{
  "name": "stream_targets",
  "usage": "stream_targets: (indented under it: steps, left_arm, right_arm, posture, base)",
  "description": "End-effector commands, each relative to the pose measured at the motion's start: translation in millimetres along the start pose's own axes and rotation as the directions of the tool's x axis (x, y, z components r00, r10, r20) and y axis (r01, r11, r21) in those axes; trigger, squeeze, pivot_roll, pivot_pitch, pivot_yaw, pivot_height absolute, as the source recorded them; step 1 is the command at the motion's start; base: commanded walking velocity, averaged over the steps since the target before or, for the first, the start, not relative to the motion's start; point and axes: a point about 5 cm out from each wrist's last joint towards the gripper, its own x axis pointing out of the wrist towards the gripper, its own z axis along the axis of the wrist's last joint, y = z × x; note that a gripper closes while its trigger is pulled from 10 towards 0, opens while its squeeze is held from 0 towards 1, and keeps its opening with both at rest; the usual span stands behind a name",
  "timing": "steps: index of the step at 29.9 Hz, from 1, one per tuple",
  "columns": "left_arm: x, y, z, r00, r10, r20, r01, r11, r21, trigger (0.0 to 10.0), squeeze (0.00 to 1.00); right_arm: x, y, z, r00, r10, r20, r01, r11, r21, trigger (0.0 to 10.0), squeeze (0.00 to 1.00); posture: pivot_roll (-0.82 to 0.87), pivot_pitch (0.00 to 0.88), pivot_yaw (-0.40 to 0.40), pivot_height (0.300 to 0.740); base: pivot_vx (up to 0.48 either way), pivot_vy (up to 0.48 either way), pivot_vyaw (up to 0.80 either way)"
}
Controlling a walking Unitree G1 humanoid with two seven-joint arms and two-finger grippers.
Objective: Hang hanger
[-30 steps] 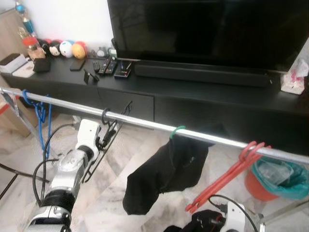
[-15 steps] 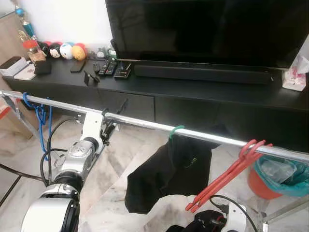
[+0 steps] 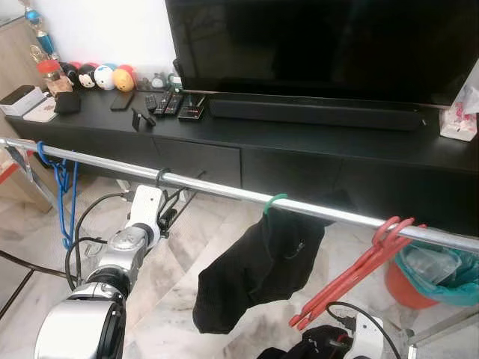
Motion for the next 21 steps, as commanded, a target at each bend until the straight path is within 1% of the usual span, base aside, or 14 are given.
stream_targets:
  steps: [1,5,6,9,21]
  left_arm:
    - [-0.3,-1.6,-4.3,1.0,-0.002,-0.02,0.002,1.0,0.004,0.3,0.0]
    - [-0.4,-1.6,-4.9,1.0,-0.002,-0.021,0.002,1.0,0.004,0.3,0.0]
    - [-0.7,-1.1,-5.5,1.0,0.001,-0.022,-0.001,1.0,0.005,0.0,0.0]
    - [-0.6,0.8,-3.6,1.0,0.006,-0.012,-0.006,1.0,-0.002,0.0,0.0]
    - [1.2,-2.0,2.4,1.0,-0.008,0.011,0.008,1.0,-0.004,0.0,0.0]
  right_arm:
    - [-0.4,-0.1,-0.7,1.0,0.0,0.005,0.0,1.0,0.0,10.0,0.0]
    - [-0.4,-0.2,-0.6,1.0,0.0,0.005,0.0,1.0,-0.001,10.0,0.0]
    - [-0.3,-0.3,-0.5,1.0,0.001,0.005,-0.001,1.0,-0.003,10.0,0.0]
    - [-0.1,-0.1,0.4,1.0,0.005,0.006,-0.005,1.0,-0.008,10.0,0.0]
    - [0.3,0.5,1.7,1.0,0.005,0.007,-0.005,1.0,-0.006,10.0,0.0]
  posture:
    - [-0.04,0.0,0.056,0.74]
    - [-0.04,0.0,0.056,0.74]
    - [-0.04,0.0,0.055,0.74]
    - [-0.04,0.0,0.055,0.74]
    - [-0.03,0.0,0.052,0.74]
  base:
    - [0.0,0.0,0.0]
    - [0.0,0.0,0.0]
    - [0.0,0.0,0.0]
    - [0.0,0.0,0.0]
    - [0.0,0.0,0.0]
